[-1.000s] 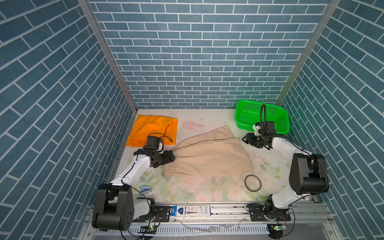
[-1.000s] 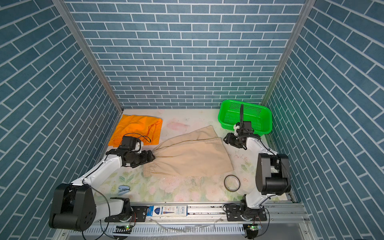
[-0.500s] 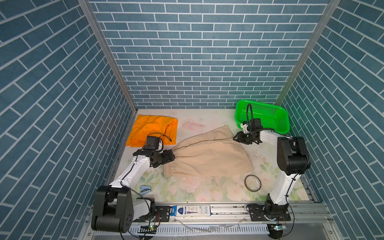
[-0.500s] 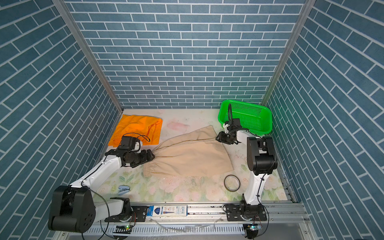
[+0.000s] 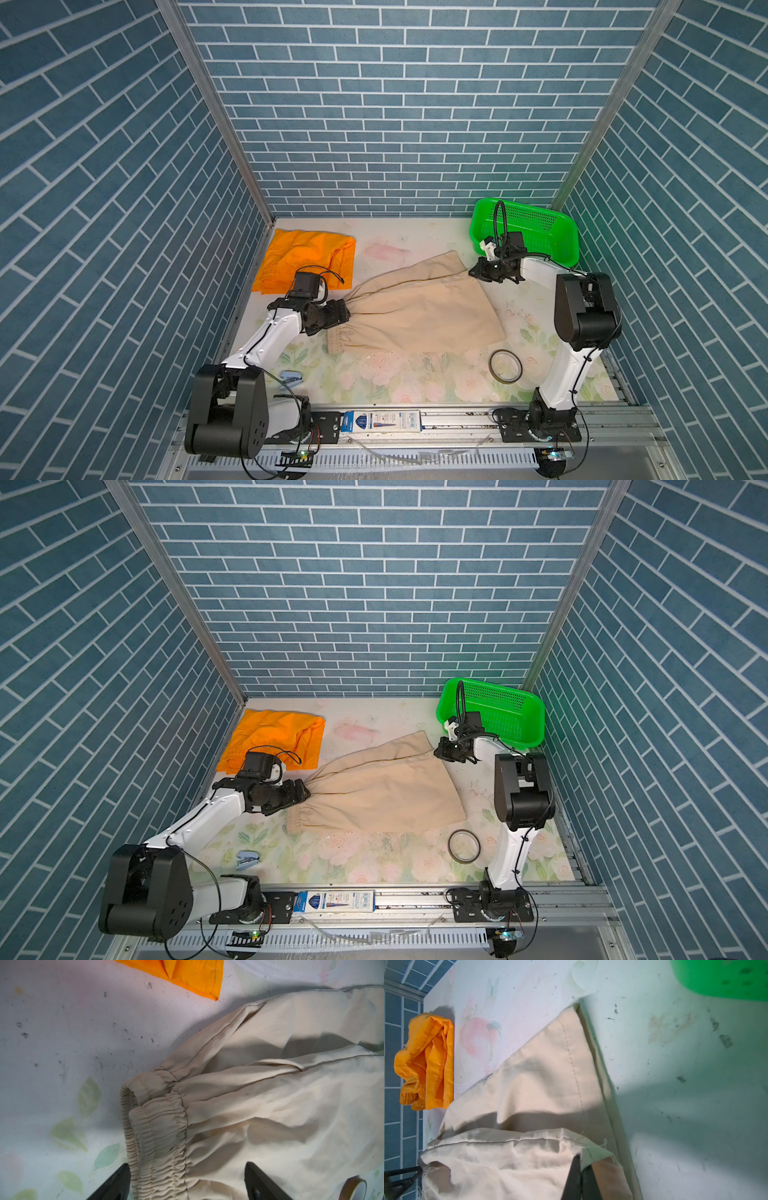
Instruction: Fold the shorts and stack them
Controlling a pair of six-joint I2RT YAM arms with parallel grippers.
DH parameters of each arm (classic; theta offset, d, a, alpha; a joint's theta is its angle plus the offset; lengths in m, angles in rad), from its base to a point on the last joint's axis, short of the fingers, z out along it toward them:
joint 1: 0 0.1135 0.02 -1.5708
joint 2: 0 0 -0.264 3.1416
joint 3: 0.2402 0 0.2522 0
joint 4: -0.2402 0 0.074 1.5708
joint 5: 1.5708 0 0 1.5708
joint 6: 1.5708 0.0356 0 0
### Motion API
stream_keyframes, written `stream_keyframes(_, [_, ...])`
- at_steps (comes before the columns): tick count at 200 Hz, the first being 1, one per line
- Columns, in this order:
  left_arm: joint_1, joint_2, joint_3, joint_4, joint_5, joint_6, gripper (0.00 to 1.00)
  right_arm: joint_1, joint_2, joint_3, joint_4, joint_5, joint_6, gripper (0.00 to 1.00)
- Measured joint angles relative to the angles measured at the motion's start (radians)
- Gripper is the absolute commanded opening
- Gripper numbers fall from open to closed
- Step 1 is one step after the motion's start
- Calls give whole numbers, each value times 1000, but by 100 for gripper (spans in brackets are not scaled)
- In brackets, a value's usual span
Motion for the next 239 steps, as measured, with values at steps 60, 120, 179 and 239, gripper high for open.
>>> stream_keyframes(60, [1, 36, -31, 4, -27, 13, 87, 32, -51, 211, -71, 22, -47, 0])
stream_keyframes(120, [1, 51, -37, 12, -35, 23, 87, 29, 158, 462, -130, 21, -85, 18])
stream_keyframes(179, [1, 19, -14, -24, -47, 26, 89, 28, 148, 404, -169, 21, -76, 57])
stream_keyframes(239, [-9, -189, 61, -61, 34, -24, 100, 13, -308, 9, -212, 144, -71, 57])
